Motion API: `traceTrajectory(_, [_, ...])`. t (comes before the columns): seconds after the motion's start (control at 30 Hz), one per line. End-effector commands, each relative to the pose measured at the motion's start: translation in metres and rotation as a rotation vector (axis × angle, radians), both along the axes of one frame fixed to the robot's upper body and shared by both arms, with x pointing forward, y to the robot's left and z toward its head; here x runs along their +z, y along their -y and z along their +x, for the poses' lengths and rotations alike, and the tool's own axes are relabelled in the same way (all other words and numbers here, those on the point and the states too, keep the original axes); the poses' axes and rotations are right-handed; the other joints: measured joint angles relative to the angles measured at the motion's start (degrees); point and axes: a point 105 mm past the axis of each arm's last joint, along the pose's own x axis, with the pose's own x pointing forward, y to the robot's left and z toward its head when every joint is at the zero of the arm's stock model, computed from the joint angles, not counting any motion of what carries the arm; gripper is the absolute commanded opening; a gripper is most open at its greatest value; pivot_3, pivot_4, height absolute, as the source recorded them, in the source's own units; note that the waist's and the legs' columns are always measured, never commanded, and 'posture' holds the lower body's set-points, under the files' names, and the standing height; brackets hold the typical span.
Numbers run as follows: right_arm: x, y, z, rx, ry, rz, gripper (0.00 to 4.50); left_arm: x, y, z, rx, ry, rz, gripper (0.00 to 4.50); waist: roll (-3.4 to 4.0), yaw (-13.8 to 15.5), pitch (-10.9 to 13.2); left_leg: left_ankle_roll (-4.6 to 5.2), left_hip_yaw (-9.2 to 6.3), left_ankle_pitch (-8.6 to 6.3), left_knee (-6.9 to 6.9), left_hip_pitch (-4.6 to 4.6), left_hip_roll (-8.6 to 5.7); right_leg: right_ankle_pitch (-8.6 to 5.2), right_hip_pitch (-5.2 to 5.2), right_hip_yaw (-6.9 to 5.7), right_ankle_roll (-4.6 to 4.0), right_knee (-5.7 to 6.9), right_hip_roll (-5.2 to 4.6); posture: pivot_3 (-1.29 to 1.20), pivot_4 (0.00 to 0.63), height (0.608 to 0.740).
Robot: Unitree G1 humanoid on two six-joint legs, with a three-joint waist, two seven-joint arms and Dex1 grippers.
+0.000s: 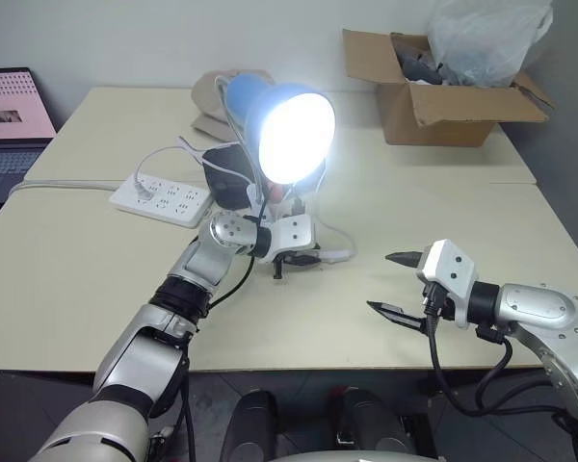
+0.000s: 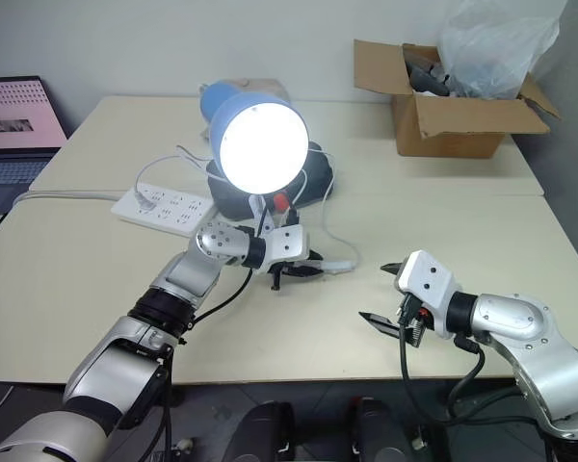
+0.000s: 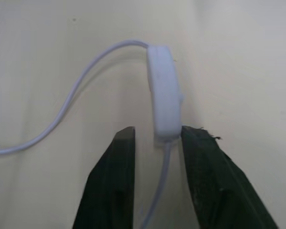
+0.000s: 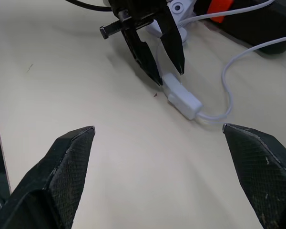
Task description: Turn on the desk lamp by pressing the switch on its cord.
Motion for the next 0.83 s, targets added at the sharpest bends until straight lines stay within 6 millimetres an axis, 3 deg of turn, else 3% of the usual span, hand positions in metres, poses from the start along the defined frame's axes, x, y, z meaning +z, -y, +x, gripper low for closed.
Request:
traceTrajectory(0.03, [0.008,0.001,-0.001,-0.012,0.04,0.002,4.5,0.022,-0.002,0.0,-0.032,0.042,-0.04,2.4,0.0,0.0,0.0,0.0,0.03,0.0,0.0,-0.01,-0.01,0.0,0.0,0.02,0.01,-0.02,0.0,0.0,0.15,0.74])
traceTrajectory(0.27, [0.006,0.008,0.004,-0.004,0.05,-0.009,4.5,0.053,-0.042,-0.016,-0.003,0.061,-0.11,3.74,0.0,-0.2,0.0,0.0,0.01,0.0,-0.02,0.04,0.05,-0.01,-0.01,0.0,-0.01,0.01,0.02,0.0,0.15,0.74])
traceTrajectory(0.33, [0.009,0.011,0.007,0.004,0.069,-0.012,4.5,0.058,-0.059,-0.026,0.028,0.053,-0.111,3.74,0.0,-0.3,0.0,0.0,0.01,0.0,-0.03,0.07,0.06,-0.02,0.0,0.02,-0.02,0.02,0.02,0.0,0.15,0.74])
traceTrajectory(0.4, [0.01,0.015,0.007,0.008,0.076,-0.013,4.5,0.059,-0.065,-0.032,0.038,0.052,-0.107,3.74,0.0,-0.3,0.0,0.0,0.03,0.0,-0.03,0.08,0.05,-0.02,0.01,0.04,-0.02,0.01,0.01,0.0,0.15,0.74])
traceTrajectory(0.57, [0.015,0.037,0.01,0.027,0.076,-0.022,4.5,0.067,-0.1,-0.065,0.236,0.048,-0.243,3.74,0.0,-0.2,0.0,0.0,0.07,-0.01,-0.03,0.06,0.03,-0.03,0.03,0.05,0.0,-0.06,-0.1,0.0,0.15,0.74])
traceTrajectory(0.83, [0.018,0.057,0.019,0.018,0.073,-0.026,4.5,0.055,-0.122,-0.099,0.361,-0.073,-0.289,3.74,0.0,0.1,0.0,0.0,0.0,0.0,-0.03,0.2,0.03,-0.01,0.11,-0.03,-0.02,0.0,-0.13,0.0,0.15,0.74])
